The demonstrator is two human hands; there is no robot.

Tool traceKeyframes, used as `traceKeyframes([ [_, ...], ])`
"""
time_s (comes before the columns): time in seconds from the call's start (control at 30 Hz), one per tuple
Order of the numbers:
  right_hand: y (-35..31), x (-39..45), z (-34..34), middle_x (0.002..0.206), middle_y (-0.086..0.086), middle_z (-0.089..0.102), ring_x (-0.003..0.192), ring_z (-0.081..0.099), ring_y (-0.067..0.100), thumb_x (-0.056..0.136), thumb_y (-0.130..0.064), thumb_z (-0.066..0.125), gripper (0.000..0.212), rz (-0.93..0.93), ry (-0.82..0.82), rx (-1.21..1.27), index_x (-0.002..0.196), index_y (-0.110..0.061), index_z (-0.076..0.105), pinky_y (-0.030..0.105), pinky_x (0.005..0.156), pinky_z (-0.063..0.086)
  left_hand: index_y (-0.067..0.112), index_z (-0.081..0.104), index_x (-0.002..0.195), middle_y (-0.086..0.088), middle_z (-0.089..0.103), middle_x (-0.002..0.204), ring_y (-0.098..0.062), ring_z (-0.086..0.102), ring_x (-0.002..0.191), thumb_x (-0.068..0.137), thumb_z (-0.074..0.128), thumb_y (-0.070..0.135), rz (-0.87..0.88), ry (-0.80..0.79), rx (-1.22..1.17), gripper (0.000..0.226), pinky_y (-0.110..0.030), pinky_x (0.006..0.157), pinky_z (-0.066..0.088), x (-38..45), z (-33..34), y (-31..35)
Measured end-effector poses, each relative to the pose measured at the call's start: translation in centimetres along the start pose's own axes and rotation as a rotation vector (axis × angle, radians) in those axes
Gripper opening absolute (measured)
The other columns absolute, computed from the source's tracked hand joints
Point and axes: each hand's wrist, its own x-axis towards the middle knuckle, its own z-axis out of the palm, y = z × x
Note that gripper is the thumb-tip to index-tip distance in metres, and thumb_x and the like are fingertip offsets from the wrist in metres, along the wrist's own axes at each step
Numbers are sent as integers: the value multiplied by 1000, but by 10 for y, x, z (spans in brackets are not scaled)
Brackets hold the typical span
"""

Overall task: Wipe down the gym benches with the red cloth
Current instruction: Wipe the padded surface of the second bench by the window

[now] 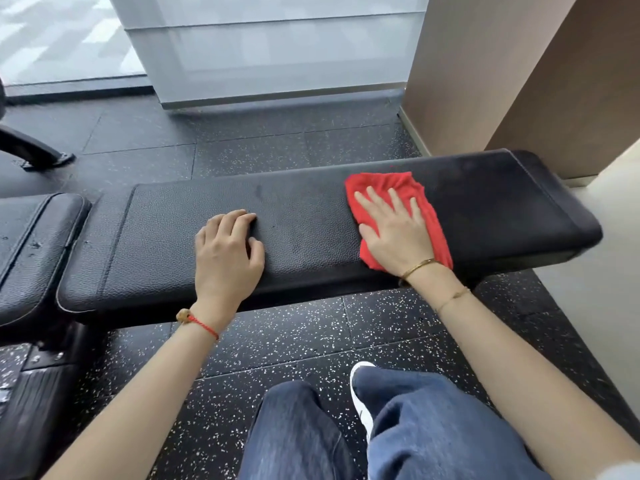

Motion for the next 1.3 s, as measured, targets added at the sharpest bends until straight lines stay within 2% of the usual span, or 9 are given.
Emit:
traceKeyframes([
  [0.17, 18, -18, -3, 159, -15, 21, 150, 13, 17, 96, -39, 43, 58, -81, 14, 27, 151, -40, 25, 44, 122, 3, 12, 63, 123, -5, 61, 131, -29, 48, 127, 90, 56, 16, -75, 10, -46, 34, -46, 109, 34, 3, -2, 12],
  [0.33, 86, -13, -13, 160, -13, 22, 149, 16, 20, 96, -36, 42, 57, 217, 71, -3, 151, -39, 26, 45, 121, 8, 14, 63, 123, -2, 62, 129, -26, 50, 126, 89, 55, 19, 32, 16, -120, 35, -44, 107, 37, 12, 4, 59],
  [0.47, 121, 10, -23, 161, -12, 17, 150, 11, 23, 98, -38, 36, 56, 453, 69, 29, 152, -38, 22, 48, 121, 2, 13, 63, 123, -3, 61, 129, -27, 51, 125, 89, 55, 18, 108, -34, -162, 35, -42, 106, 38, 18, 21, 99],
  [0.53, 120, 16, -23, 162, -12, 14, 150, 9, 24, 98, -38, 34, 56, 484, 63, 29, 153, -38, 20, 49, 121, -1, 13, 63, 123, -3, 61, 129, -27, 50, 125, 89, 54, 18, 121, -53, -162, 35, -42, 106, 38, 21, 29, 113],
  [0.73, 130, -27, -20, 161, -13, 17, 150, 12, 22, 97, -37, 37, 57, 337, 59, -14, 152, -40, 21, 46, 121, 3, 15, 62, 123, 0, 60, 130, -25, 49, 126, 90, 54, 20, 155, -84, -129, 34, -40, 108, 35, 21, 44, 119],
  [0.87, 176, -31, -30, 162, -10, 17, 149, 11, 25, 98, -34, 36, 56, 533, 102, 6, 152, -37, 23, 47, 121, 1, 16, 62, 122, 0, 60, 129, -26, 50, 125, 89, 54, 21, 165, -56, -129, 34, -41, 107, 36, 21, 48, 116],
  [1.0, 214, 8, -44, 163, -10, 11, 150, 6, 27, 98, -36, 29, 56, 698, 49, 25, 153, -38, 19, 49, 121, -2, 16, 62, 118, 0, 60, 126, -26, 50, 123, 87, 49, 23, 149, -31, -106, 34, -42, 105, 36, 19, 50, 121],
  [1.1, 208, 48, -43, 163, -10, 9, 150, 5, 27, 98, -37, 26, 55, 659, 2, 32, 153, -37, 17, 51, 120, -3, 16, 61, 116, 1, 60, 125, -26, 50, 121, 86, 49, 22, 147, -21, -74, 34, -42, 104, 37, 20, 51, 123],
  [1.3, 140, 67, -25, 162, -13, 12, 150, 9, 22, 97, -36, 32, 57, 330, -42, 29, 152, -41, 18, 50, 121, -1, 16, 61, 117, 1, 60, 125, -26, 50, 122, 86, 48, 23, 146, -30, -58, 34, -43, 105, 37, 20, 50, 124],
])
